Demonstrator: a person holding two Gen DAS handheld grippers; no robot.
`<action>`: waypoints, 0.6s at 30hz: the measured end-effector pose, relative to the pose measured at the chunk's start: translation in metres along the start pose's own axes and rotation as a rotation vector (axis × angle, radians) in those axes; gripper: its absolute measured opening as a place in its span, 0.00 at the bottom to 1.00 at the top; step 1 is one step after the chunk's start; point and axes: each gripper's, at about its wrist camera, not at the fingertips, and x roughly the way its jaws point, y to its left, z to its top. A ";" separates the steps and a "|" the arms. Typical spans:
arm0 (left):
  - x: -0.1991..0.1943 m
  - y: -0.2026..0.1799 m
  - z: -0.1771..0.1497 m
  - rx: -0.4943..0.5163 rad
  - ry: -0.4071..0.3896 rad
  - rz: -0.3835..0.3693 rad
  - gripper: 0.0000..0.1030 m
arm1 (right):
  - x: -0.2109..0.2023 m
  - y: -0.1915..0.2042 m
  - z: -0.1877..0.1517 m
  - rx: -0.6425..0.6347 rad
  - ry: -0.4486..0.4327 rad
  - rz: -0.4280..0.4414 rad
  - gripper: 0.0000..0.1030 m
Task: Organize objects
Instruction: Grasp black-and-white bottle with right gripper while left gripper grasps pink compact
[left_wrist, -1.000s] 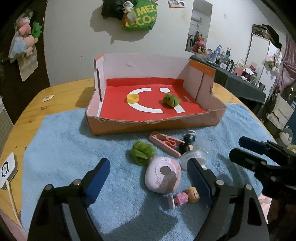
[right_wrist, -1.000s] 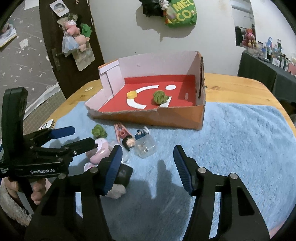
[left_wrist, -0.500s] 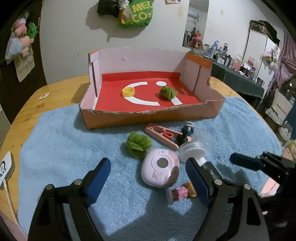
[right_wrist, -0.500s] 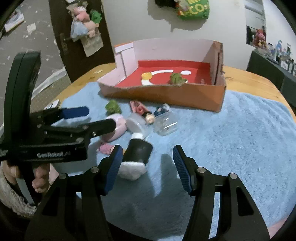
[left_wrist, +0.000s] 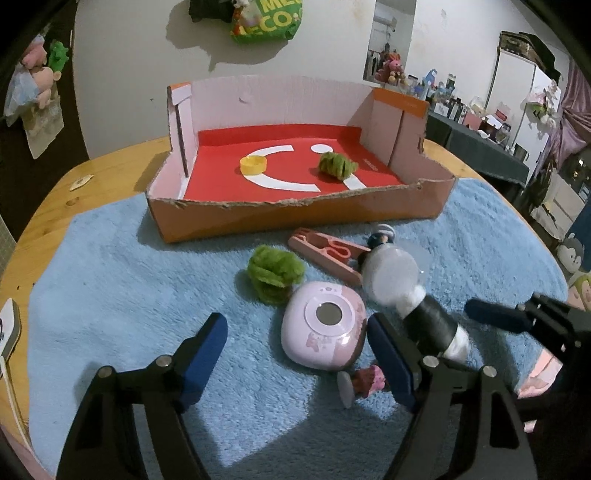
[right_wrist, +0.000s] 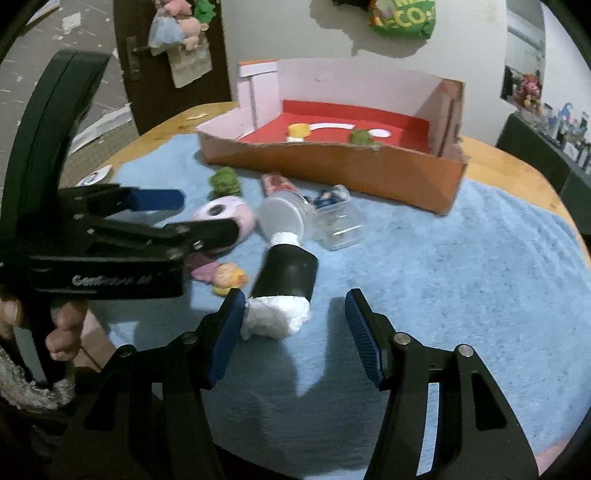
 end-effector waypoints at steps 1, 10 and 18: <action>0.001 -0.001 0.000 0.004 0.002 0.002 0.78 | -0.001 -0.003 0.000 0.005 -0.003 -0.009 0.54; 0.008 -0.003 0.000 0.010 0.013 0.004 0.76 | 0.009 -0.003 0.012 -0.001 -0.005 -0.011 0.47; 0.009 -0.005 -0.001 0.027 0.005 0.004 0.61 | 0.019 -0.002 0.014 -0.011 0.013 0.012 0.33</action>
